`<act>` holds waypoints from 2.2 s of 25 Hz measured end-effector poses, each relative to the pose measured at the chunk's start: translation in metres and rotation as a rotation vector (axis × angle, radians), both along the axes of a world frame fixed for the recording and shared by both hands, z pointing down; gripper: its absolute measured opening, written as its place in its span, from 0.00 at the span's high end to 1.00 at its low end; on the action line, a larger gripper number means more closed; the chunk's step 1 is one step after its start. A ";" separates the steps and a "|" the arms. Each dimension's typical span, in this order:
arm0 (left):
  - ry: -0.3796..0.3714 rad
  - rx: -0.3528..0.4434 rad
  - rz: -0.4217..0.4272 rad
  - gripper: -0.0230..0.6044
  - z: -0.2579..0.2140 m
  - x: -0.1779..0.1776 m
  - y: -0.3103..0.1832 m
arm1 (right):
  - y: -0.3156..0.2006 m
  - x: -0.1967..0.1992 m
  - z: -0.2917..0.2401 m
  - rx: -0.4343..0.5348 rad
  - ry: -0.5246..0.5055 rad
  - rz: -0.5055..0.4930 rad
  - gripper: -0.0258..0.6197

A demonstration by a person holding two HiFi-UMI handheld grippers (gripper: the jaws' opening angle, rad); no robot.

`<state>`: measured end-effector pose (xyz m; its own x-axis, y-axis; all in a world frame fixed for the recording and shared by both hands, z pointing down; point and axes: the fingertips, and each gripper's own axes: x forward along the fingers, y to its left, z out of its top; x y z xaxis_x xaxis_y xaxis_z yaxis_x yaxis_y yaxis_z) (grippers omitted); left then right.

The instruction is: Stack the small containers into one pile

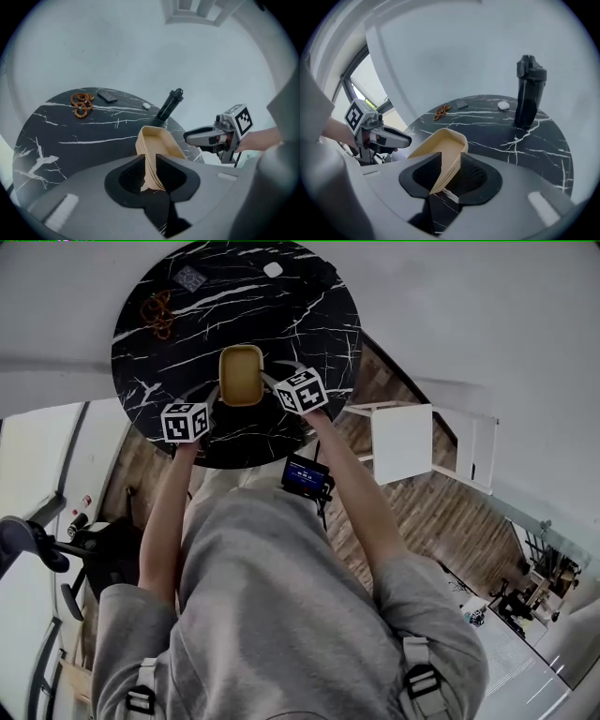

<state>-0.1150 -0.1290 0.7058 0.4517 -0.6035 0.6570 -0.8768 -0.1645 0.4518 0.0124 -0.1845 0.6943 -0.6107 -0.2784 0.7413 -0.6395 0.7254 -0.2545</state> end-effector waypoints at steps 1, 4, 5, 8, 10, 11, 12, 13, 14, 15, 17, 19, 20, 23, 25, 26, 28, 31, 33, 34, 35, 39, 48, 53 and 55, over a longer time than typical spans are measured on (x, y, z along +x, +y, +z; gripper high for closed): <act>-0.002 0.025 0.001 0.85 -0.008 -0.001 0.002 | 0.001 0.001 -0.011 0.040 -0.012 -0.005 0.74; -0.032 0.158 0.029 0.85 -0.048 -0.002 0.001 | 0.001 -0.001 -0.060 0.202 -0.063 -0.026 0.78; -0.046 0.213 0.044 0.85 -0.066 0.000 -0.001 | 0.001 -0.004 -0.079 0.261 -0.085 -0.031 0.79; -0.092 0.410 0.091 0.86 -0.134 0.012 -0.007 | 0.007 -0.012 -0.141 0.423 -0.153 -0.043 0.81; -0.134 0.563 0.118 0.88 -0.185 0.021 -0.007 | 0.016 -0.017 -0.183 0.520 -0.187 -0.041 0.82; -0.158 0.635 0.131 0.88 -0.209 0.025 -0.005 | 0.021 -0.019 -0.202 0.566 -0.200 -0.039 0.83; -0.183 0.700 0.144 0.88 -0.231 0.030 -0.002 | 0.026 -0.020 -0.219 0.608 -0.212 -0.036 0.84; -0.208 0.758 0.157 0.89 -0.249 0.034 0.001 | 0.032 -0.021 -0.234 0.646 -0.223 -0.032 0.85; -0.233 0.807 0.172 0.89 -0.264 0.038 0.005 | 0.038 -0.020 -0.248 0.676 -0.234 -0.027 0.86; -0.254 0.847 0.188 0.89 -0.274 0.044 0.010 | 0.044 -0.019 -0.260 0.698 -0.248 -0.020 0.89; -0.275 0.892 0.204 0.90 -0.286 0.053 0.019 | 0.057 -0.017 -0.279 0.720 -0.271 -0.002 0.93; -0.281 0.889 0.194 0.90 -0.290 0.057 0.027 | 0.066 -0.016 -0.288 0.746 -0.268 0.009 0.93; -0.289 0.888 0.187 0.90 -0.291 0.058 0.031 | 0.071 -0.015 -0.290 0.763 -0.256 0.009 0.94; -0.302 0.915 0.172 0.91 -0.295 0.060 0.042 | 0.084 -0.013 -0.287 0.775 -0.239 0.020 0.94; -0.293 0.914 0.163 0.91 -0.296 0.058 0.044 | 0.089 -0.010 -0.281 0.761 -0.229 0.029 0.94; -0.290 0.907 0.161 0.91 -0.295 0.057 0.044 | 0.089 -0.009 -0.278 0.759 -0.224 0.032 0.94; -0.280 0.892 0.158 0.91 -0.293 0.054 0.042 | 0.089 -0.009 -0.271 0.751 -0.219 0.038 0.94; -0.274 0.879 0.171 0.91 -0.286 0.054 0.042 | 0.088 -0.008 -0.265 0.731 -0.218 0.051 0.94; -0.310 0.901 0.204 0.91 -0.280 0.053 0.043 | 0.088 -0.007 -0.263 0.716 -0.213 0.057 0.94; -0.328 0.918 0.217 0.91 -0.278 0.052 0.043 | 0.088 -0.008 -0.262 0.708 -0.209 0.056 0.94; -0.323 0.924 0.216 0.91 -0.279 0.051 0.043 | 0.088 -0.008 -0.261 0.703 -0.206 0.053 0.94; -0.280 0.920 0.240 0.91 -0.280 0.056 0.042 | 0.088 -0.015 -0.255 0.693 -0.186 0.041 0.94; -0.277 0.891 0.270 0.91 -0.267 0.056 0.042 | 0.089 -0.024 -0.246 0.687 -0.154 0.019 0.94; -0.291 0.883 0.275 0.91 -0.263 0.055 0.043 | 0.091 -0.024 -0.243 0.679 -0.132 0.013 0.94; -0.294 0.866 0.283 0.91 -0.257 0.055 0.044 | 0.092 -0.026 -0.242 0.682 -0.123 0.000 0.94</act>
<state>-0.0600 -0.0848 0.4487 0.5431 -0.8271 0.1446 -0.8124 -0.5612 -0.1583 -0.0135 -0.0925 0.4523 -0.6792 -0.6577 0.3257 -0.6352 0.7491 0.1881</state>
